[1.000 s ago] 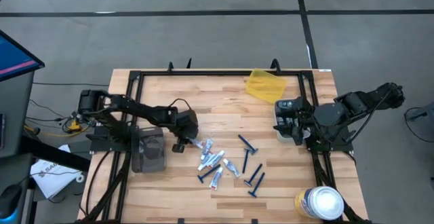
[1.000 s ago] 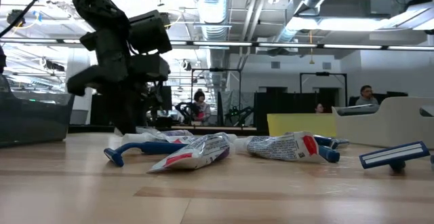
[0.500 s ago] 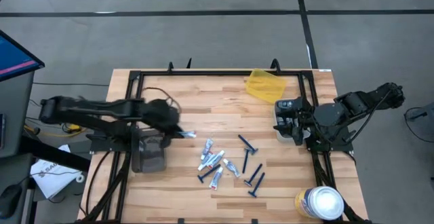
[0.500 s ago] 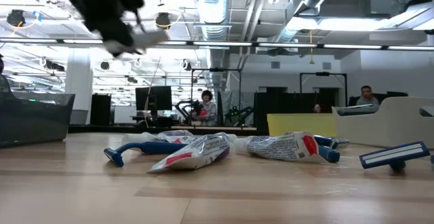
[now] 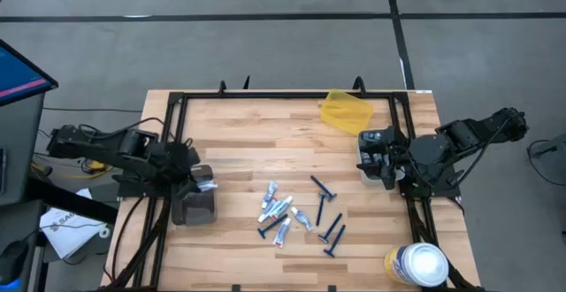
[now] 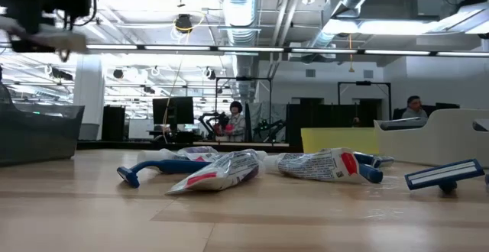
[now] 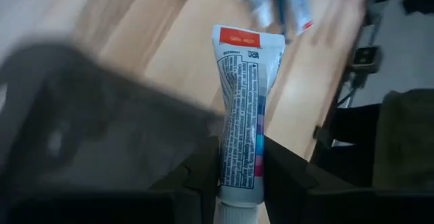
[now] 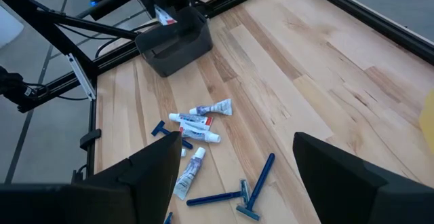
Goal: Pick & Place Travel size toiletries
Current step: Put the white toothpaste into the black bin
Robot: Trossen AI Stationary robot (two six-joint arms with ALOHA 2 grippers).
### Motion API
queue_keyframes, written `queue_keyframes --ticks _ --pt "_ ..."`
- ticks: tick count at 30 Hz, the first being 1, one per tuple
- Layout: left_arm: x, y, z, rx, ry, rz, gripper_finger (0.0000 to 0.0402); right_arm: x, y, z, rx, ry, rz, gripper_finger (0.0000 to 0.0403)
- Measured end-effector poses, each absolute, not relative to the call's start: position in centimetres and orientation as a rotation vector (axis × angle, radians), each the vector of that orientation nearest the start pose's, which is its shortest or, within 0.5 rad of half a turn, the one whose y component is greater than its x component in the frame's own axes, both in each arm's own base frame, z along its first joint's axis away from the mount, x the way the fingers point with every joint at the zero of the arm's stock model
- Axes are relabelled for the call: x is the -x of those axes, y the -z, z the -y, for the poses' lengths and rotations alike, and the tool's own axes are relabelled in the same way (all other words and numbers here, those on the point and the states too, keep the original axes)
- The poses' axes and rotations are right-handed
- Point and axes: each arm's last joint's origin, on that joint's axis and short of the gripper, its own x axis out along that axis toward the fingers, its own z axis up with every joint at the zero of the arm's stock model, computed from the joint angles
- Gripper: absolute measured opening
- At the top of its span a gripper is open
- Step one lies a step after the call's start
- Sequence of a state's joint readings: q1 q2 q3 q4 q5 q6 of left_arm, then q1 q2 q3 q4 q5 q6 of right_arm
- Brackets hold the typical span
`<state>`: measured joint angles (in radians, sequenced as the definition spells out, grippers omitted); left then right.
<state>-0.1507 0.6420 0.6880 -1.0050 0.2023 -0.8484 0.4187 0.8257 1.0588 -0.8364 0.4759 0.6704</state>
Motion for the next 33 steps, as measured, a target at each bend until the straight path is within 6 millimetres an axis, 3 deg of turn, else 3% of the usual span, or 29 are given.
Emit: queue_keyframes --ticks 7,22,33 --pt "-10.6 -24.3 3.0 0.874 -0.292 -1.186 0.0085 -13.6 -35.9 -4.6 -0.380 0.229 -0.499 0.0276" --pt "-14.4 -20.3 4.5 0.803 -0.651 -1.413 0.0085 -13.6 -35.9 -4.6 -0.368 0.225 -0.500 0.0276" --pt "-16.0 -17.8 5.0 0.732 -0.765 -1.533 0.0093 -13.6 -35.9 -4.6 -0.369 0.222 -0.501 0.0276"
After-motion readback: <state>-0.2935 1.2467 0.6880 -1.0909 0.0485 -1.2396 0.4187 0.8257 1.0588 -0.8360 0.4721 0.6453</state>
